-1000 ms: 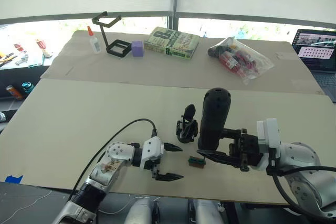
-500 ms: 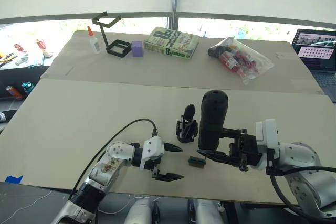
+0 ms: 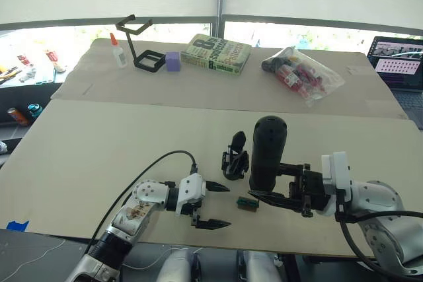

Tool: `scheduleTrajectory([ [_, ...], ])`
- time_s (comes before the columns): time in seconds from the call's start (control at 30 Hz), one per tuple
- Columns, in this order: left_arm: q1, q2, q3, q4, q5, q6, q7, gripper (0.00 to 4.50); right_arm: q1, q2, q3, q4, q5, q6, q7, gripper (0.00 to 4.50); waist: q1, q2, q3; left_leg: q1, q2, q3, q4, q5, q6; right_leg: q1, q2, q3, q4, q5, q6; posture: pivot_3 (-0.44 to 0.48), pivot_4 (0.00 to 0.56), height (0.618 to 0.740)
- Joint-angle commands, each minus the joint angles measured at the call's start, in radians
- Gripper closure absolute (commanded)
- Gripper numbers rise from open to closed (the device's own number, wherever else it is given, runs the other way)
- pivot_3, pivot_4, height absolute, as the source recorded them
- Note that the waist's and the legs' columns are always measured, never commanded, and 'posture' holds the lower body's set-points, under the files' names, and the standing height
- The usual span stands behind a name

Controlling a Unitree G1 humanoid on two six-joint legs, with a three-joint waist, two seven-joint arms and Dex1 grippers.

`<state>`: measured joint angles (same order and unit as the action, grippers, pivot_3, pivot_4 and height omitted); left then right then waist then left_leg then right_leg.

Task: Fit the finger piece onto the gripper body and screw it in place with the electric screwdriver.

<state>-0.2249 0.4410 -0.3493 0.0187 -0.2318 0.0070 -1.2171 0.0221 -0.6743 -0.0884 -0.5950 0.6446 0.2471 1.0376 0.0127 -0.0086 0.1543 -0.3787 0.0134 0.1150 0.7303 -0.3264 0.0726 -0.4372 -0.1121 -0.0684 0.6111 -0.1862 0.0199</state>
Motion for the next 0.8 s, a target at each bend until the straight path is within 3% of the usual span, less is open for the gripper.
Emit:
scheduleTrajectory([
  [0.03, 0.001, -0.003, -0.005, 0.022, 0.006, -0.028, -0.005, 0.00, -0.007, 0.011, -0.020, -0.025, 0.008, -0.044, -0.001, 2.57, 0.000, 0.000, 0.000, 0.000, 0.000, 0.000, 0.000, 0.000, 0.000, 0.000, 0.000, 0.000, 0.000, 0.000, 0.000, 0.000, 0.150, 0.740],
  [0.8, 0.011, -0.007, -0.008, 0.063, 0.009, -0.073, -0.013, 0.00, -0.013, 0.021, -0.021, -0.020, -0.006, -0.042, 0.000, 2.57, 0.001, 0.000, 0.000, 0.001, 0.000, 0.000, 0.000, 0.000, 0.000, 0.001, 0.000, 0.000, 0.000, 0.000, 0.000, 0.000, 0.150, 0.740],
])
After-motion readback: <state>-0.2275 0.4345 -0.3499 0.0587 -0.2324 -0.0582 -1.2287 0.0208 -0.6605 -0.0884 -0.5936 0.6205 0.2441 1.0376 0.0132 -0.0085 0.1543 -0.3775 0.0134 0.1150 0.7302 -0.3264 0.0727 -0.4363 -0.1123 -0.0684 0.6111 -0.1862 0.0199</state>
